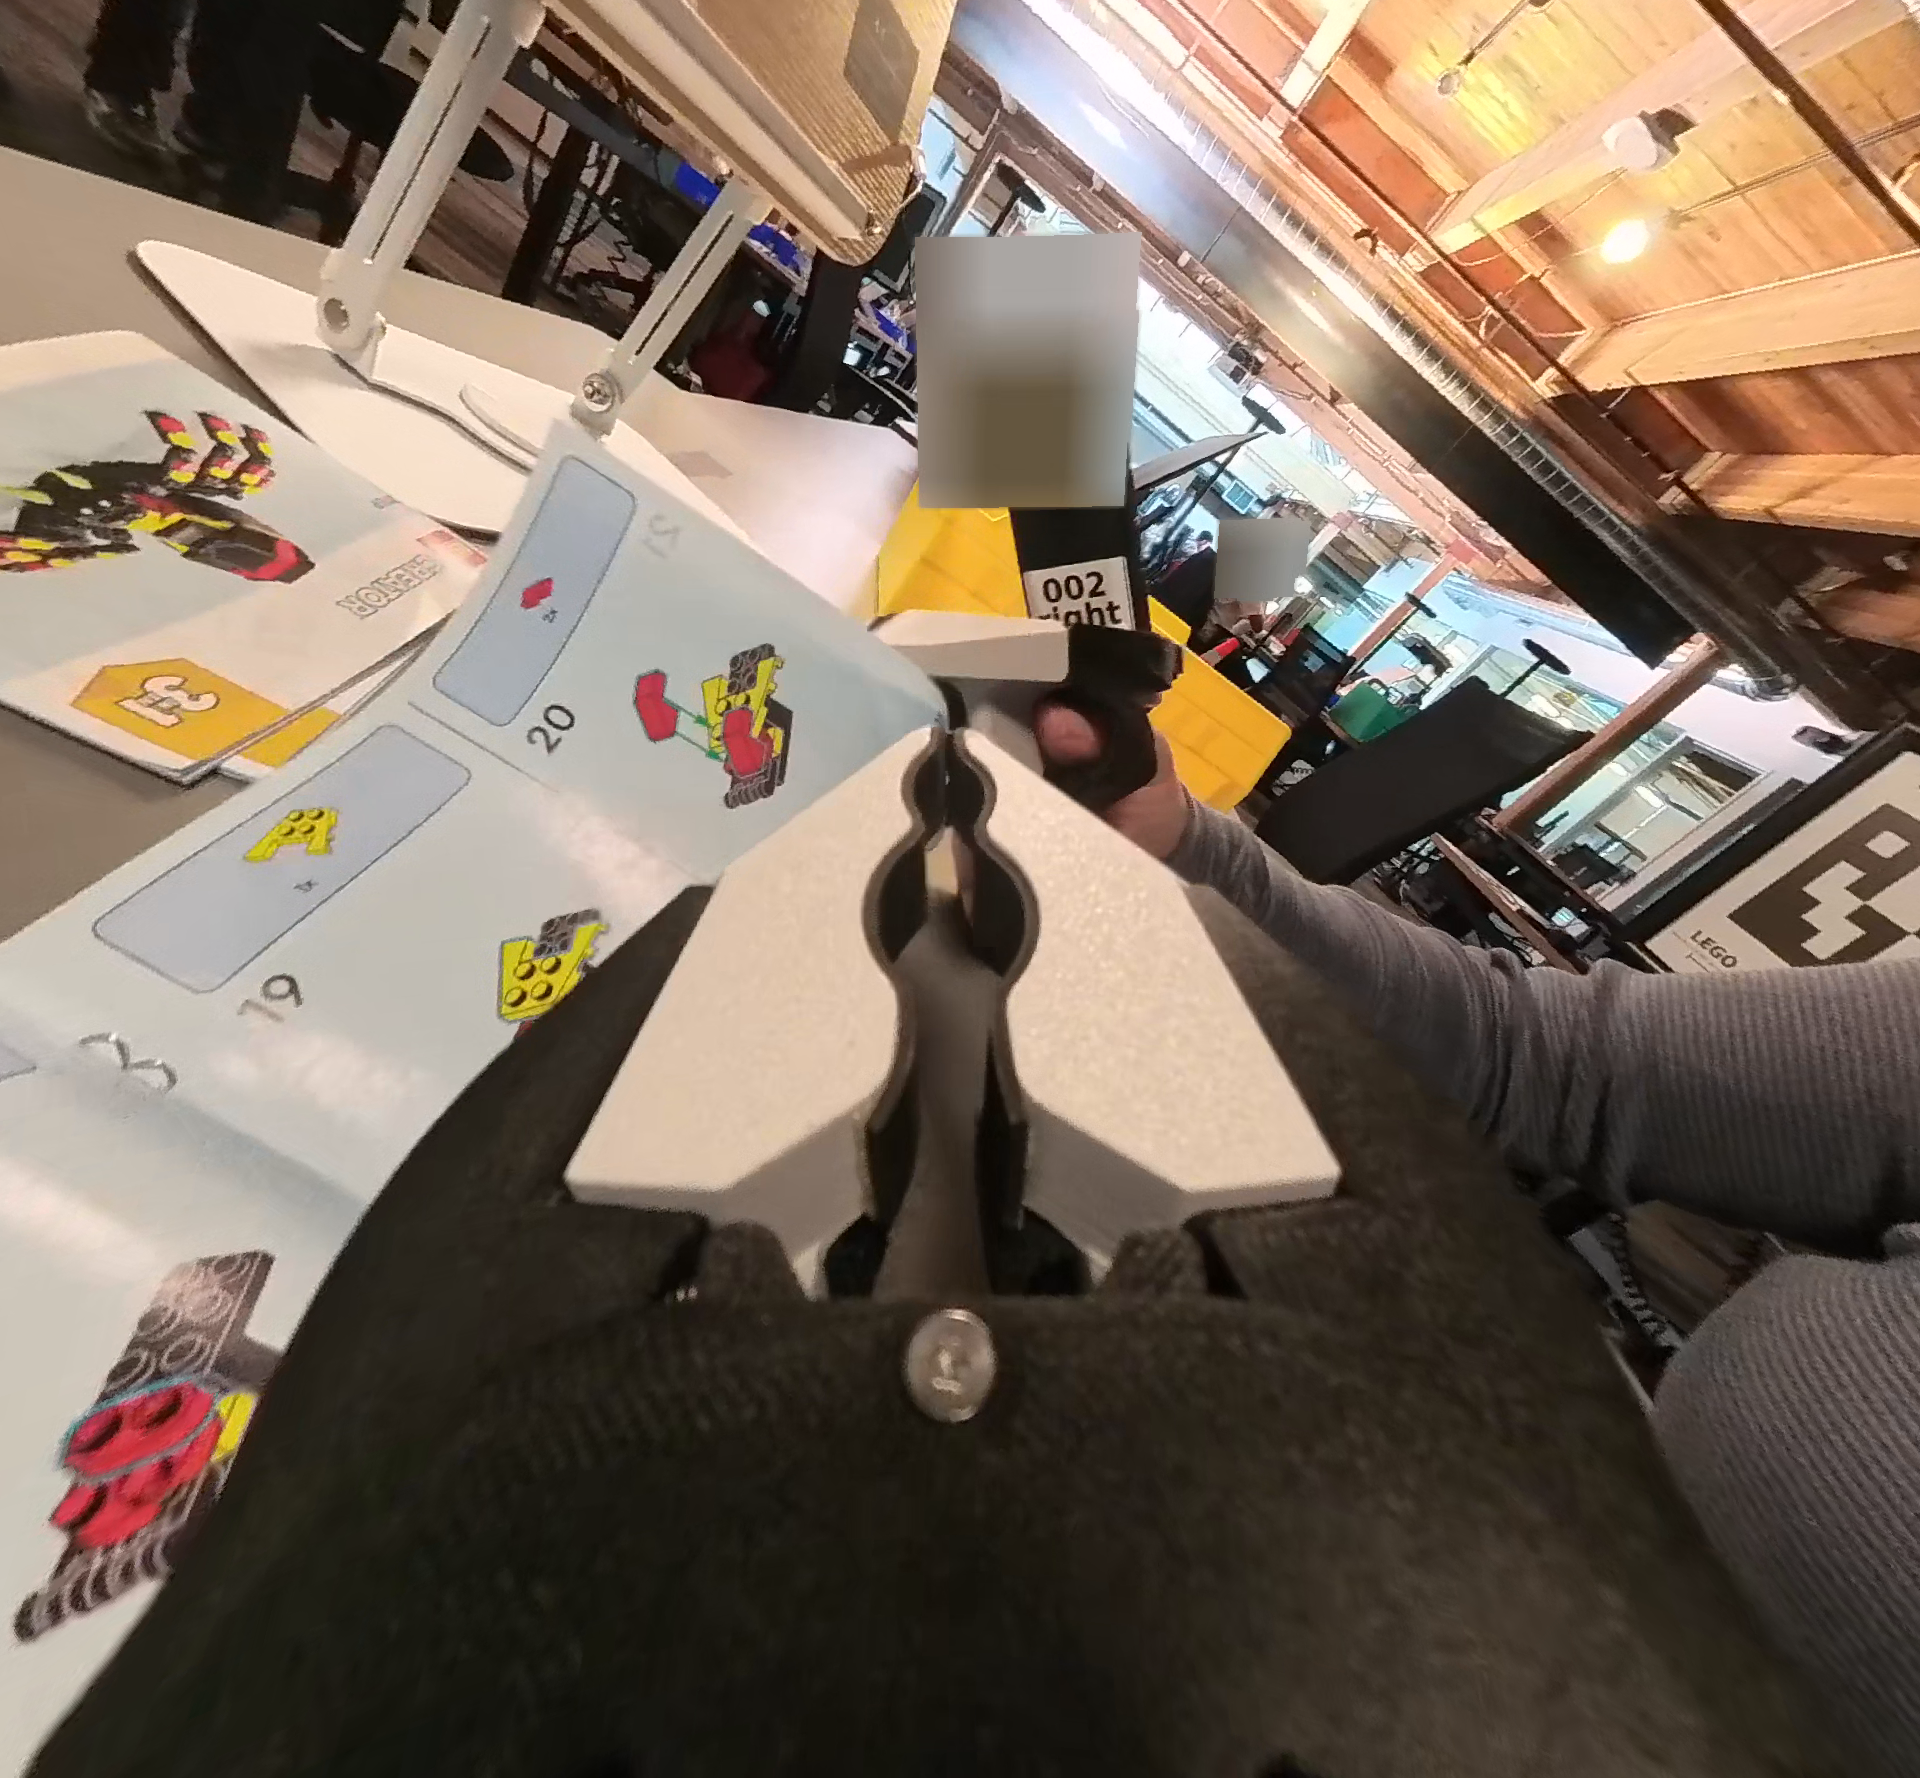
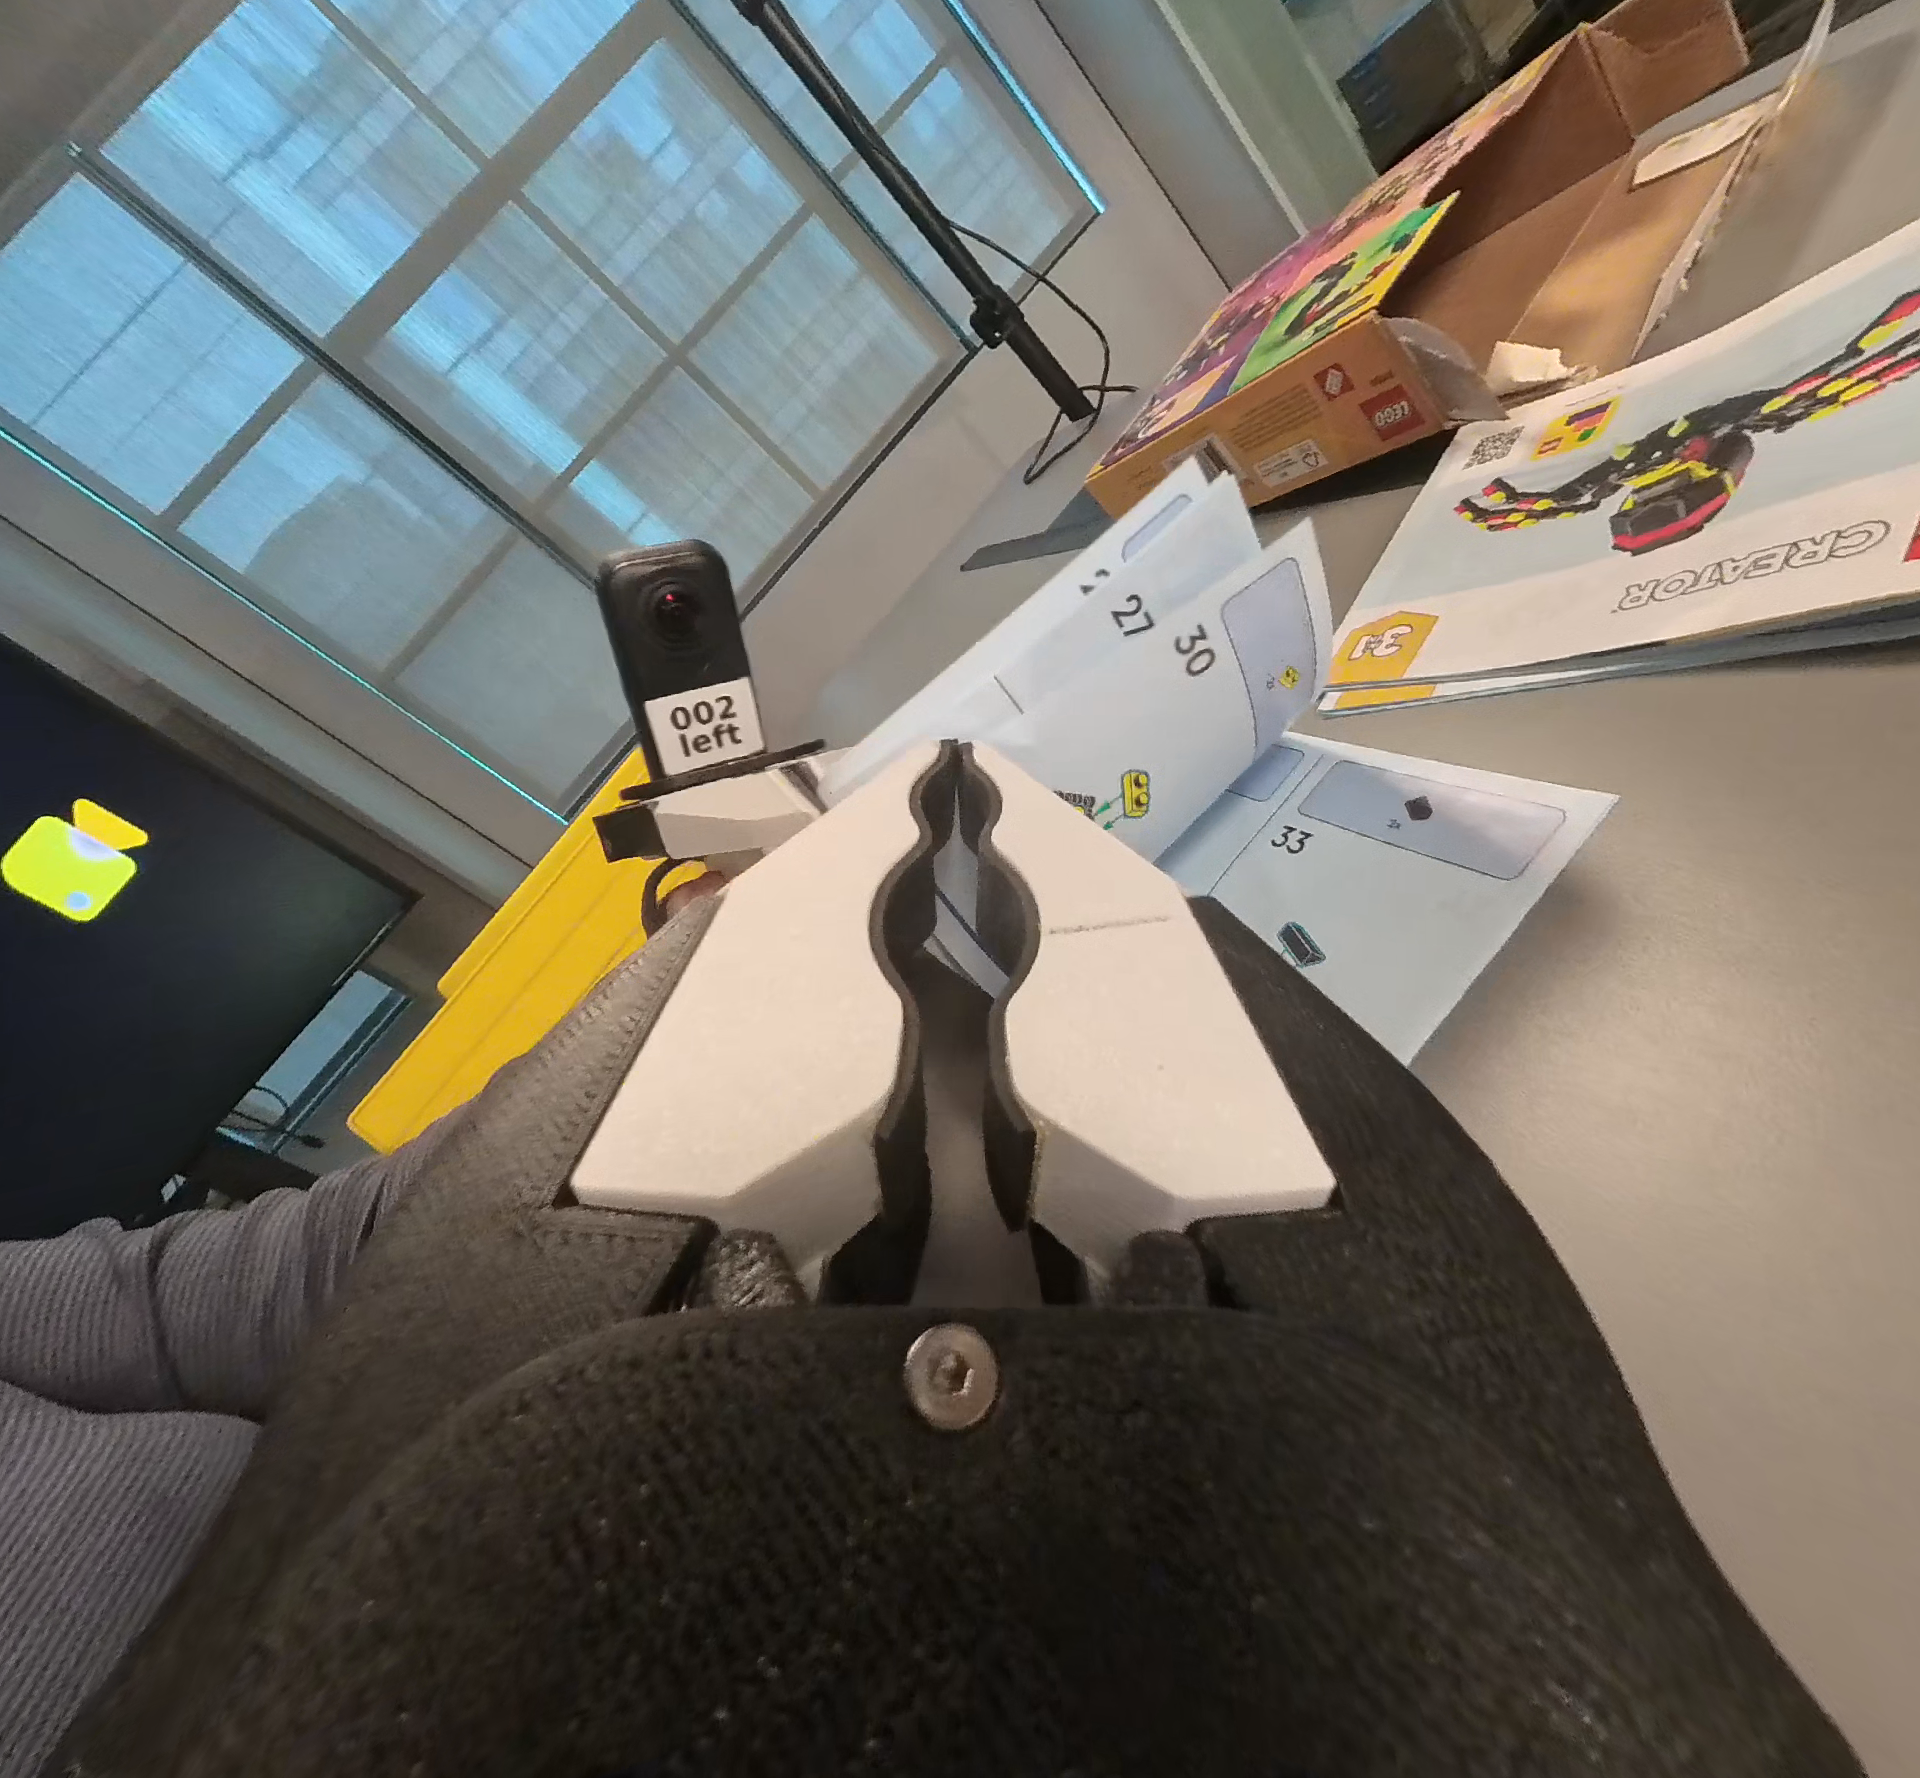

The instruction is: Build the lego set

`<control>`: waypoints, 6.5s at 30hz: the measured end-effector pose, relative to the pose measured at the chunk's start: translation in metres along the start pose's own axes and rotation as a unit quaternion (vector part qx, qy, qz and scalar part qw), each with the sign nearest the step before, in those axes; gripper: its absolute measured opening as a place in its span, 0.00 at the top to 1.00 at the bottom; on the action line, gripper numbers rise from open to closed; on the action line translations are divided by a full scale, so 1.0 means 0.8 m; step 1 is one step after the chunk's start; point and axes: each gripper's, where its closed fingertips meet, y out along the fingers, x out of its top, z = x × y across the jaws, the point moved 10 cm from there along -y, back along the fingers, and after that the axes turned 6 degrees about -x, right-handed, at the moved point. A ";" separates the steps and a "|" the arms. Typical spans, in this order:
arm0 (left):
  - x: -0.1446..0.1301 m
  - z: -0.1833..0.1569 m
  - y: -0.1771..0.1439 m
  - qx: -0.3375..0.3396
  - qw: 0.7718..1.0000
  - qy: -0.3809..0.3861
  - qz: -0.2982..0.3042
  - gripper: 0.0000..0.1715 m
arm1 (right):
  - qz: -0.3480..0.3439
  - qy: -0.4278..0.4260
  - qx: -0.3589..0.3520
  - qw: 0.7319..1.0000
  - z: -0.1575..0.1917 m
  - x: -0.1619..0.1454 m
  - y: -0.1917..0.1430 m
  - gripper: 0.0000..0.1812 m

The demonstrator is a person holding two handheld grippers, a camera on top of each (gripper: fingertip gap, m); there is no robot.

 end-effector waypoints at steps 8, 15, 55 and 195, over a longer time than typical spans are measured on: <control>-0.004 -0.014 -0.017 0.016 1.000 0.017 -0.006 1.00 | 0.002 -0.012 -0.022 1.000 0.000 -0.002 -0.005 1.00; -0.011 -0.042 -0.074 0.122 0.987 0.041 -0.101 1.00 | 0.009 -0.048 -0.100 0.994 -0.002 -0.006 -0.026 1.00; -0.035 -0.089 -0.151 0.332 0.884 0.070 -0.321 0.81 | -0.251 -0.397 -0.271 0.840 0.040 -0.008 -0.079 0.98; -0.041 -0.112 -0.106 0.483 0.829 0.221 -0.173 0.86 | -0.228 -0.463 -0.254 0.818 0.044 -0.012 -0.073 0.98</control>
